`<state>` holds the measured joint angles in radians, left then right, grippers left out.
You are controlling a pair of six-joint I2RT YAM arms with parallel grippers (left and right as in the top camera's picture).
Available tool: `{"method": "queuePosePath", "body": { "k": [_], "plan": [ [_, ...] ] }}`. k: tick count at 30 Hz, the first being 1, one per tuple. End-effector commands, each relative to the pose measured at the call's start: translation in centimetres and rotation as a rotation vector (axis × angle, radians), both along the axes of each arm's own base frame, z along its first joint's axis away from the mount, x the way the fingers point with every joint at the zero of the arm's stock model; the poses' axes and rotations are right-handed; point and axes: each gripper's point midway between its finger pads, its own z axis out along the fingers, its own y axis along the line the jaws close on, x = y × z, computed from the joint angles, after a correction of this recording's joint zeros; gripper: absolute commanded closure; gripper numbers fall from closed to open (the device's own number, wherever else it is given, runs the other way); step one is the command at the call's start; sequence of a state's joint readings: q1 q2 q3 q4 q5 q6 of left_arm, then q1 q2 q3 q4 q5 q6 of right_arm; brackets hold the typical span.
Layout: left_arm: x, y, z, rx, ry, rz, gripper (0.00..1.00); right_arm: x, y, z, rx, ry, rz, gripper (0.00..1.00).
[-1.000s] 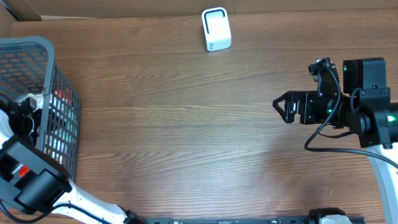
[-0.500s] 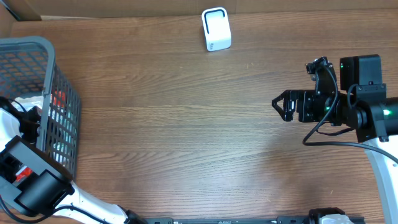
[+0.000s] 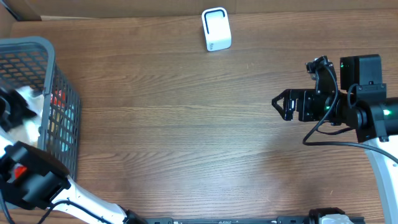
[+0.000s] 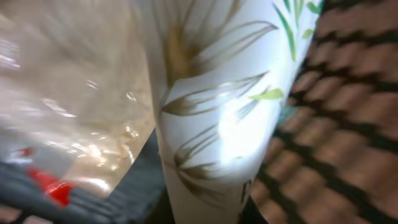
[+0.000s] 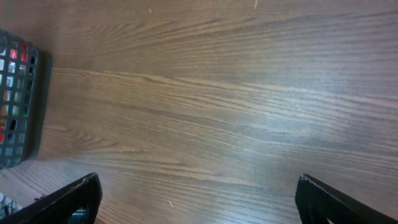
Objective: Scan the item barcode
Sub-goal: 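Carry the tube toward the scanner and set it on the table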
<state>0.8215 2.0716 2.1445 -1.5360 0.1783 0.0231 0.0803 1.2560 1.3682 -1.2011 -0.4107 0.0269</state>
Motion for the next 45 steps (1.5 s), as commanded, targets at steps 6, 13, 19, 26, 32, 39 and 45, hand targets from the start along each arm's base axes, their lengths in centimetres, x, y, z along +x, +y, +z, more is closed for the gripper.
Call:
{"method": "queuePosePath", "body": {
  "k": [6,13,19,26,32,39,45],
  "plan": [
    [2.6,-2.7,16.8,0.216,-0.398,-0.028,0.96,0.7,0.1,0.9,-0.002,-0.044,0.001,0.00],
    [5.4,-14.0,24.2,0.254,-0.644,-0.354,0.96,0.7,0.1,0.9,-0.002,-0.044,0.001,0.00],
    [8.1,-28.7,22.8,0.073,-0.653,-0.724,0.96,0.7,0.1,0.9,-0.002,-0.044,0.001,0.00],
    [6.8,-39.8,12.3,0.038,-0.255,-0.864,0.96,0.7,0.0,0.9,-0.005,-0.044,0.000,0.00],
    [6.2,-43.4,3.8,-0.039,-0.065,-0.794,0.95,0.6,0.0,0.9,-0.005,-0.040,0.000,0.00],
    [5.9,-47.3,-5.4,-0.288,-0.025,-0.718,0.95,0.6,0.0,0.8,-0.006,-0.036,0.000,0.00],
    [4.5,-47.2,-11.8,-0.320,0.014,-0.631,0.96,0.5,0.0,0.8,-0.006,-0.035,0.000,0.00]
  ]
}}
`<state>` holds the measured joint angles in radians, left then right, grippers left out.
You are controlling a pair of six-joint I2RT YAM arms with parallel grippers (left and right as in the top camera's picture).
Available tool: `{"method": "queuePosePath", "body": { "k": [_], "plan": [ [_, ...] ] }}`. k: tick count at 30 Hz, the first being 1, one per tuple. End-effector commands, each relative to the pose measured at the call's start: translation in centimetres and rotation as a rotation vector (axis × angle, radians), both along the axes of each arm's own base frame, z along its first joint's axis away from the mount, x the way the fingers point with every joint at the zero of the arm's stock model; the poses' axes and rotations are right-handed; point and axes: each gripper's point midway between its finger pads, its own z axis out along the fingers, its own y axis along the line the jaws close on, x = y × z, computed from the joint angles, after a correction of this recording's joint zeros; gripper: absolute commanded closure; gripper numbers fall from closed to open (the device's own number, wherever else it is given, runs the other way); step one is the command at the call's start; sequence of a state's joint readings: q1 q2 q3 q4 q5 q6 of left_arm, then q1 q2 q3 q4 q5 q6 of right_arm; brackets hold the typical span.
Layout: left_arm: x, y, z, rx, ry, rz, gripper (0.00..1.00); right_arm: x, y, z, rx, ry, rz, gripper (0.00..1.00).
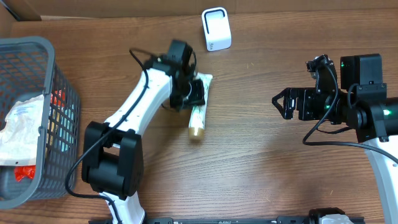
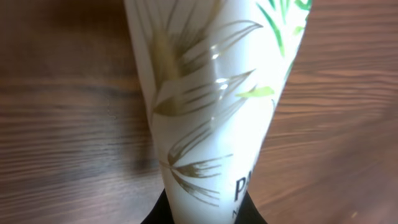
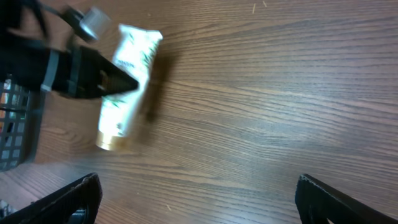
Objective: Scan the item barcode
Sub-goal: 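Carry the tube toward the scanner and set it on the table, then return the left gripper into the basket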
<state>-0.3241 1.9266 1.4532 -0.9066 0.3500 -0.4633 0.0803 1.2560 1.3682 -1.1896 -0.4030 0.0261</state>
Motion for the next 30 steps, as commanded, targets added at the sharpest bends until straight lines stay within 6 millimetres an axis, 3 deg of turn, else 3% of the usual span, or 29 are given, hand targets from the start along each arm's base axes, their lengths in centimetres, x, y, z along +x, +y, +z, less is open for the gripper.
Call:
{"method": "queuePosePath", "body": {
  "k": [1,3,4,5,7,8,11,14,19,24,28,30],
  "plan": [
    [-1.6,-0.6,-1.4,-0.060,0.062,0.068,0.96,0.3,0.1,0.7,0.000,-0.023,0.004,0.00],
    [-1.8,-0.4,-2.2,-0.060,0.063,0.072,0.96,0.3,0.1,0.7,0.000,-0.024,0.004,0.00],
    [-1.9,-0.4,-2.3,-0.059,0.063,0.072,0.88,0.3,0.1,0.7,0.000,-0.024,0.004,0.00],
    [-1.9,-0.4,-2.3,-0.058,0.063,0.072,0.67,0.3,0.1,0.7,0.000,-0.023,0.003,0.00],
    [-1.8,-0.3,-2.4,-0.056,0.057,0.060,0.12,0.3,0.1,0.7,0.000,-0.023,0.003,0.00],
    [-1.8,-0.3,-2.3,-0.056,0.052,0.053,0.00,0.3,0.1,0.7,0.000,-0.023,0.003,0.00],
    [-1.3,-0.2,-2.1,-0.063,0.028,0.033,0.00,0.3,0.1,0.7,0.000,-0.023,0.003,0.00],
    [-0.3,0.3,-0.4,-0.071,0.000,0.016,0.00,0.3,0.1,0.7,0.000,-0.023,0.004,0.00],
    [2.6,3.4,7.7,-0.058,-0.104,0.013,0.00,0.3,0.1,0.7,0.000,-0.023,0.004,0.00],
    [3.9,9.8,18.6,0.051,-0.289,0.090,0.00,0.3,0.1,0.7,0.000,-0.023,0.004,0.00],
    [2.2,17.7,25.6,0.199,-0.410,0.265,0.00,0.3,0.1,0.7,0.000,-0.023,0.004,0.00],
    [0.6,21.7,27.7,0.239,-0.435,0.373,0.01,0.3,0.1,0.7,0.000,-0.023,0.004,0.00]
  ]
}}
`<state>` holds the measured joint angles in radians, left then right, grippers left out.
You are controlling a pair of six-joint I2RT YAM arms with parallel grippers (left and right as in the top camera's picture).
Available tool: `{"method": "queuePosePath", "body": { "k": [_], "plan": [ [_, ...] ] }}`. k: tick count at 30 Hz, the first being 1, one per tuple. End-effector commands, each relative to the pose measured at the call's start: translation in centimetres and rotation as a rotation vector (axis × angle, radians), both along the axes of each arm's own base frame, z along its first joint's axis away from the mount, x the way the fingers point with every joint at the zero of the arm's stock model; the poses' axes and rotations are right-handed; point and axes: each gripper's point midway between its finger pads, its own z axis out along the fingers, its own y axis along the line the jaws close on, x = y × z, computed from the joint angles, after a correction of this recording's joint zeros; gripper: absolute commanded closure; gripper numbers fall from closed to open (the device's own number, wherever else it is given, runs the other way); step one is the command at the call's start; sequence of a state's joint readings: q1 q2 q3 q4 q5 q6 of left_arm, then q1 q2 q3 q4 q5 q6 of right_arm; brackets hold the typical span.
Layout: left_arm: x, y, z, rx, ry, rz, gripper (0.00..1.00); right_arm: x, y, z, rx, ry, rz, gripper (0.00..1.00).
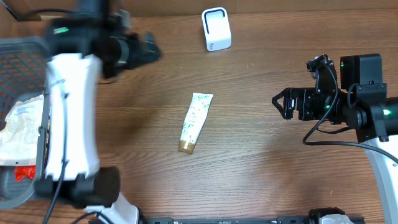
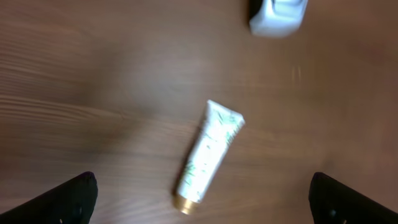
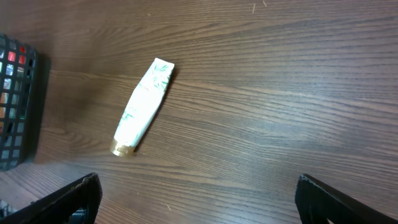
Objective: Scan the item barcode
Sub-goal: 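Return the left gripper into the basket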
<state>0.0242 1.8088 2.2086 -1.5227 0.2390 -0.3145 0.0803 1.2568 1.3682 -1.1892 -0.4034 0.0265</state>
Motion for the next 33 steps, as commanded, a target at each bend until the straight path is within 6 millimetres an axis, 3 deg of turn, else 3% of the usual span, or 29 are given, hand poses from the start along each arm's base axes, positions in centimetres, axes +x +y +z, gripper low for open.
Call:
{"method": "queuePosePath", "body": {
  "k": [1,4,6,7,8,10,12,16,17,21,27,31,33],
  "plan": [
    [-2.9,8.2,5.0,0.134,-0.111,0.196,0.00,0.3,0.1,0.7,0.000,-0.024,0.004,0.00],
    [-6.0,14.2,5.5,0.146,-0.083,0.372,0.01,0.3,0.1,0.7,0.000,-0.024,0.004,0.00],
    [-8.2,17.9,4.9,0.147,-0.036,0.486,0.01,0.3,0.1,0.7,0.000,-0.024,0.004,0.00],
    [-10.2,21.3,4.0,0.160,0.014,0.592,0.00,0.3,0.1,0.7,0.000,-0.024,0.004,0.00],
    [-11.2,23.1,3.5,0.179,0.038,0.659,0.00,0.3,0.1,0.7,0.000,-0.023,0.004,0.00],
    [-12.4,26.4,2.5,0.231,0.068,0.767,0.00,0.3,0.1,0.6,0.000,-0.020,0.004,0.00],
    [-12.8,28.1,1.6,0.274,0.087,0.803,0.00,0.3,0.1,0.6,-0.001,-0.019,0.004,0.00],
    [-12.7,29.1,-1.6,0.315,0.166,0.805,0.00,0.5,0.1,0.2,-0.001,-0.008,0.004,0.00],
    [-12.8,29.6,-3.7,0.335,0.214,0.804,0.00,0.5,0.1,0.0,-0.002,-0.003,0.003,0.00],
    [-13.1,30.8,-8.0,0.368,0.283,0.797,0.00,0.8,0.2,-0.5,-0.004,0.014,0.004,0.00],
    [-10.8,31.8,-13.8,0.416,0.235,0.568,0.03,1.2,0.2,-1.5,-0.006,0.049,0.004,0.00],
    [-9.4,32.2,-16.0,0.471,0.183,0.419,0.06,1.3,0.2,-1.8,-0.007,0.062,0.004,0.00],
    [-9.1,32.6,-16.2,0.504,0.167,0.385,0.02,1.3,0.2,-1.8,-0.007,0.061,0.004,0.00]
  ]
}}
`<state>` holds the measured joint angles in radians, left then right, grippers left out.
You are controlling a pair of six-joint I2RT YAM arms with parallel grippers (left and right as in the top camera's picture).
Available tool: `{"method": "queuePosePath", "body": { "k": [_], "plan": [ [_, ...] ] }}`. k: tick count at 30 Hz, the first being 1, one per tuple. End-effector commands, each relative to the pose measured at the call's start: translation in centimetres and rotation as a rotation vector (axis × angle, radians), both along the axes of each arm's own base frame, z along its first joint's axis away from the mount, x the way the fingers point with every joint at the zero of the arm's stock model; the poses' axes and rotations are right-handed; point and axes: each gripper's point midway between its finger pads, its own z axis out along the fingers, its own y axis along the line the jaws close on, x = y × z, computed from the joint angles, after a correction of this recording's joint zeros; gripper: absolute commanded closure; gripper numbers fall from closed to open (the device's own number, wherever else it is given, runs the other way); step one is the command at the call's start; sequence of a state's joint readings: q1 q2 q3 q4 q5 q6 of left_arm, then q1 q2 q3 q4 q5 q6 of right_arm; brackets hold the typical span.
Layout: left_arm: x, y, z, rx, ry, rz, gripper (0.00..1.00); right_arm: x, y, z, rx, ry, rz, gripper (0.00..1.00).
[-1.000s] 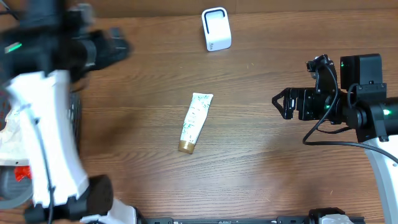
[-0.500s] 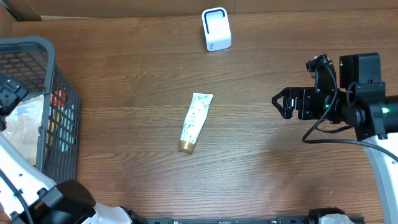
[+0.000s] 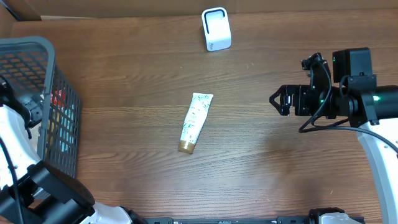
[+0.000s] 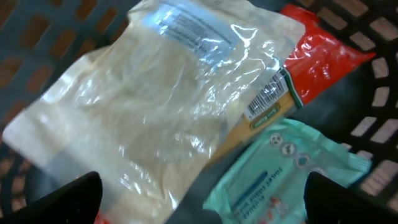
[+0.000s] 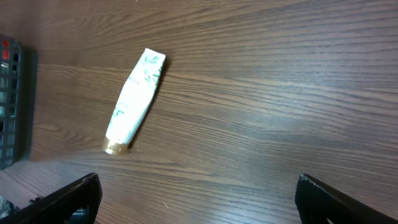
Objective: Scan the item barcode
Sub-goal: 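Return the left gripper into the basket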
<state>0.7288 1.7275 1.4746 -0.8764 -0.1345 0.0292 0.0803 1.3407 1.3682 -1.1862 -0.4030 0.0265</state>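
Observation:
A white tube [image 3: 195,122] with green leaf print and a gold cap lies flat in the middle of the table, also seen in the right wrist view [image 5: 134,101]. The white scanner [image 3: 216,29] stands at the back edge. My left gripper [image 4: 202,202] hangs open inside the basket, over a clear bag with a barcode label [image 4: 155,99], a mint-green wipes pack [image 4: 292,168] and a red packet [image 4: 323,50]. My right gripper [image 3: 278,101] is open at the right, well clear of the tube, with nothing between its fingers [image 5: 199,199].
The grey wire basket [image 3: 56,68] stands at the left edge of the table. Bare wooden tabletop lies between the tube and my right arm. A cardboard wall runs along the back behind the scanner.
My left gripper was open high over the back left of the table, looking down at the tube. Now it is down over the packets in the basket. The right arm shifted slightly; the tube stayed put.
My left gripper was first shut on the tube inside the basket. Then it held the tube down on the table near the scanner. After that the tube lay released mid-table with the gripper open and away, and now the gripper is back in the basket.

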Motion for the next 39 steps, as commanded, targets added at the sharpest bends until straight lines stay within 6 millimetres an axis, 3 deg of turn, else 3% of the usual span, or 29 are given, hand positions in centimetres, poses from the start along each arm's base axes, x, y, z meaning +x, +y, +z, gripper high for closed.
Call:
{"method": "queuePosePath", "body": {
  "k": [1,7,19,27,34,39],
  "plan": [
    [0.5,0.3,-0.9,0.044,0.040,-0.161,0.00,0.2,0.1,0.5,0.000,-0.019,0.004,0.00],
    [1.5,1.2,-1.0,0.112,0.059,-0.277,0.06,0.1,0.1,0.5,0.000,-0.016,0.004,0.00],
    [1.2,2.6,-6.8,0.057,0.176,-0.265,0.00,0.0,0.1,0.4,-0.001,-0.008,0.004,0.00],
    [1.5,4.1,-7.8,0.079,0.164,-0.253,0.00,-0.2,0.1,0.3,0.002,0.005,-0.003,0.00],
    [-0.3,5.9,-7.8,0.085,0.162,-0.145,0.00,-0.3,0.1,0.3,0.003,0.008,-0.006,0.00],
    [-0.8,5.6,-9.7,0.031,0.181,-0.140,0.02,-0.3,0.1,0.3,0.003,0.008,-0.006,0.00]
  ]
}}
